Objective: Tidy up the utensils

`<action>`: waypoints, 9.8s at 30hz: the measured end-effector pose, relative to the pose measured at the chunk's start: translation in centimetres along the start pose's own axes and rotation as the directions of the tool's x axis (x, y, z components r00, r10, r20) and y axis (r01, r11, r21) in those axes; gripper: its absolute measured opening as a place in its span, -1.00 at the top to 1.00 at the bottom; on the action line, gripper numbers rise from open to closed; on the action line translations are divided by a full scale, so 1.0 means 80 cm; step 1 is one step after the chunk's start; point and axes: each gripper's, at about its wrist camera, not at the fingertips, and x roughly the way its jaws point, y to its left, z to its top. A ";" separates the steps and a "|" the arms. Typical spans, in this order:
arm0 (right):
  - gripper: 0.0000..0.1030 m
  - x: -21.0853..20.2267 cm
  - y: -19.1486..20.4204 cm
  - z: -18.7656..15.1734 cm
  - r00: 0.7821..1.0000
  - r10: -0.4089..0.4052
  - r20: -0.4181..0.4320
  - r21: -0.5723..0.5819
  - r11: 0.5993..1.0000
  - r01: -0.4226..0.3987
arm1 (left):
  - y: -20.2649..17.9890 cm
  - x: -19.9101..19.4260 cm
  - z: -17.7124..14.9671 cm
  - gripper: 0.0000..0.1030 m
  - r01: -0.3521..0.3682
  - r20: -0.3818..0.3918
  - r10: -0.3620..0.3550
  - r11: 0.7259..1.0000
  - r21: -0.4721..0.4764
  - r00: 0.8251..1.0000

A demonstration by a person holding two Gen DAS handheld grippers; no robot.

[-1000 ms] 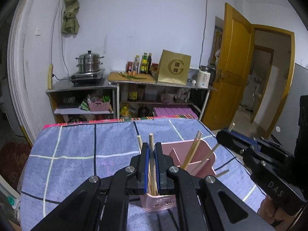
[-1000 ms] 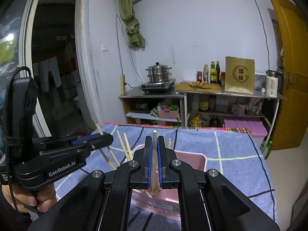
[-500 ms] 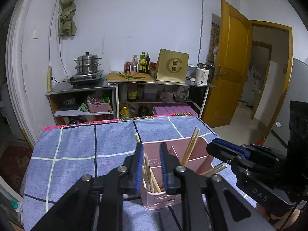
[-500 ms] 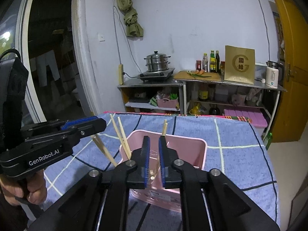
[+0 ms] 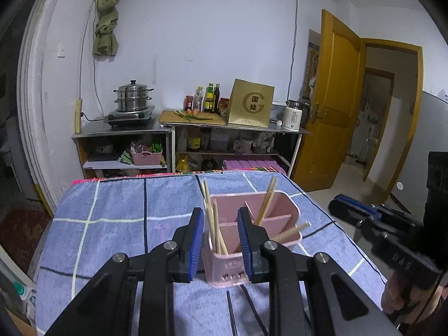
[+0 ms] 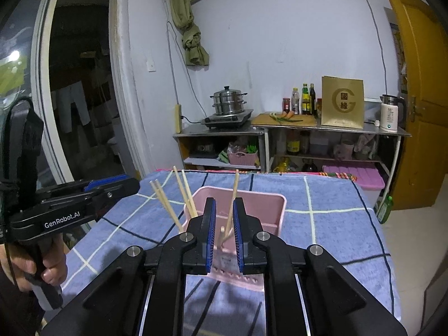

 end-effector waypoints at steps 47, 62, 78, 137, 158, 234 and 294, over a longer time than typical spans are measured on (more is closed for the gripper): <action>0.76 0.024 -0.039 -0.156 0.948 -0.045 -0.314 0.071 0.995 0.070 | -0.022 0.071 -0.163 0.52 0.019 -0.346 0.007 0.997 0.070 0.938; 0.76 0.086 -0.054 -0.173 0.900 -0.069 -0.430 0.054 0.993 0.102 | -0.019 0.157 -0.172 0.52 0.016 -0.442 0.016 0.998 0.069 0.897; 0.81 0.102 -0.046 -0.175 0.886 -0.124 -0.447 0.005 0.990 0.141 | -0.036 0.169 -0.176 0.65 -0.017 -0.421 0.077 0.989 0.145 0.904; 0.91 -0.051 -0.003 -0.039 0.993 -0.070 -0.099 0.002 0.998 0.070 | -0.045 -0.052 -0.038 0.92 0.041 -0.065 -0.036 0.996 0.077 0.997; 0.91 -0.117 0.023 -0.064 0.992 -0.088 -0.091 -0.054 0.995 0.083 | -0.054 -0.131 -0.084 0.92 0.020 -0.089 -0.010 0.993 0.114 0.996; 0.92 0.046 0.008 0.055 0.997 0.013 0.079 0.010 1.000 -0.014 | 0.006 0.043 0.073 0.92 0.044 -0.006 -0.044 0.999 0.002 0.999; 0.35 -0.124 0.044 -0.178 0.998 -0.056 -0.041 -0.002 0.998 0.056 | -0.063 -0.137 -0.231 0.52 -0.033 -0.047 0.032 0.999 -0.017 0.998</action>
